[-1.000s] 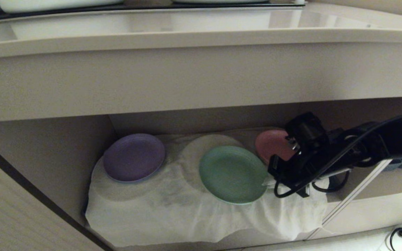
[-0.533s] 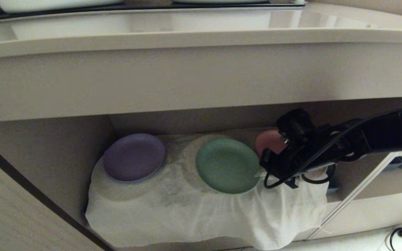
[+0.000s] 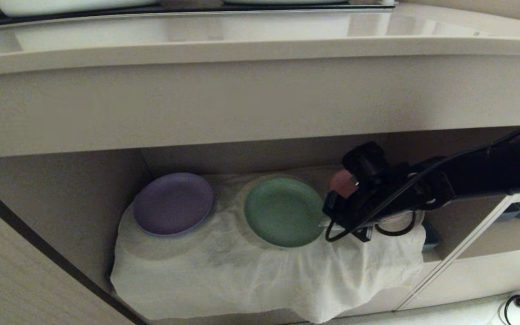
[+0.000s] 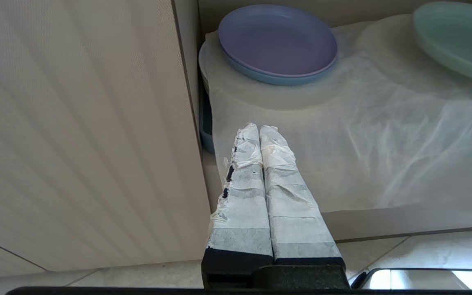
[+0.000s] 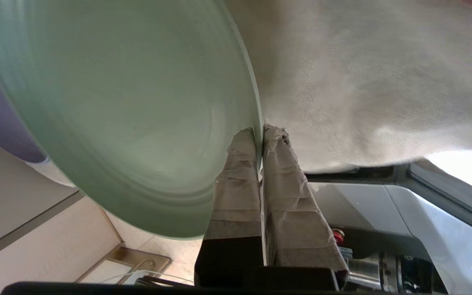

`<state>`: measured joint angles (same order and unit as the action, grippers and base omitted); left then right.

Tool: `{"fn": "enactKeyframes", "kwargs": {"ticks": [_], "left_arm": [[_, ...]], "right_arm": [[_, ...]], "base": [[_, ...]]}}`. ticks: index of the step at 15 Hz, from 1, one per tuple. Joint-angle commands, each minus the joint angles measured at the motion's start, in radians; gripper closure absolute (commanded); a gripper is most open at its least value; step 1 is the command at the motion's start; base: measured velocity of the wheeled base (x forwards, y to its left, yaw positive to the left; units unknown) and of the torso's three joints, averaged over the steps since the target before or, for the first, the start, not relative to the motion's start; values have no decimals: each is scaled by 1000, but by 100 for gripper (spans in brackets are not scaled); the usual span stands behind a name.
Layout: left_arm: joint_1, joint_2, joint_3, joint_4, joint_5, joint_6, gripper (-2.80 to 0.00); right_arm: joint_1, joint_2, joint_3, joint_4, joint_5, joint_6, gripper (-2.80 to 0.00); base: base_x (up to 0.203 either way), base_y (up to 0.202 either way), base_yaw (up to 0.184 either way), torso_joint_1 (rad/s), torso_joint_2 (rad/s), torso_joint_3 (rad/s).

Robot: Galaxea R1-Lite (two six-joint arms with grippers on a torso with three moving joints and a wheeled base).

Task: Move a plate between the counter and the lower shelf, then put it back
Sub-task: Put the plate in the cupboard

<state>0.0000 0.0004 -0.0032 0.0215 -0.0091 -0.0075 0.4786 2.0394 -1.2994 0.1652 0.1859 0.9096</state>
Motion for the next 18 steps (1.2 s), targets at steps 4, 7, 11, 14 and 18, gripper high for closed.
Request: {"fn": "enactKeyframes", "kwargs": {"ticks": [4, 7, 11, 14, 18], "left_arm": [[0, 0, 0, 0, 0, -1, 0], [0, 0, 0, 0, 0, -2, 0], [0, 0, 0, 0, 0, 0, 0], [0, 0, 0, 0, 0, 0, 0], [0, 0, 0, 0, 0, -2, 0]], "right_arm": [[12, 25, -29, -17, 0, 35, 0], [21, 40, -34, -20, -15, 40, 0], [23, 57, -44, -20, -25, 40, 0], [21, 71, -69, -16, -26, 38, 0], [20, 83, -70, -16, -40, 38, 0]], "base": [[0, 0, 0, 0, 0, 0], [0, 0, 0, 0, 0, 0], [0, 0, 0, 0, 0, 0], [0, 0, 0, 0, 0, 0], [0, 0, 0, 0, 0, 0]]}}
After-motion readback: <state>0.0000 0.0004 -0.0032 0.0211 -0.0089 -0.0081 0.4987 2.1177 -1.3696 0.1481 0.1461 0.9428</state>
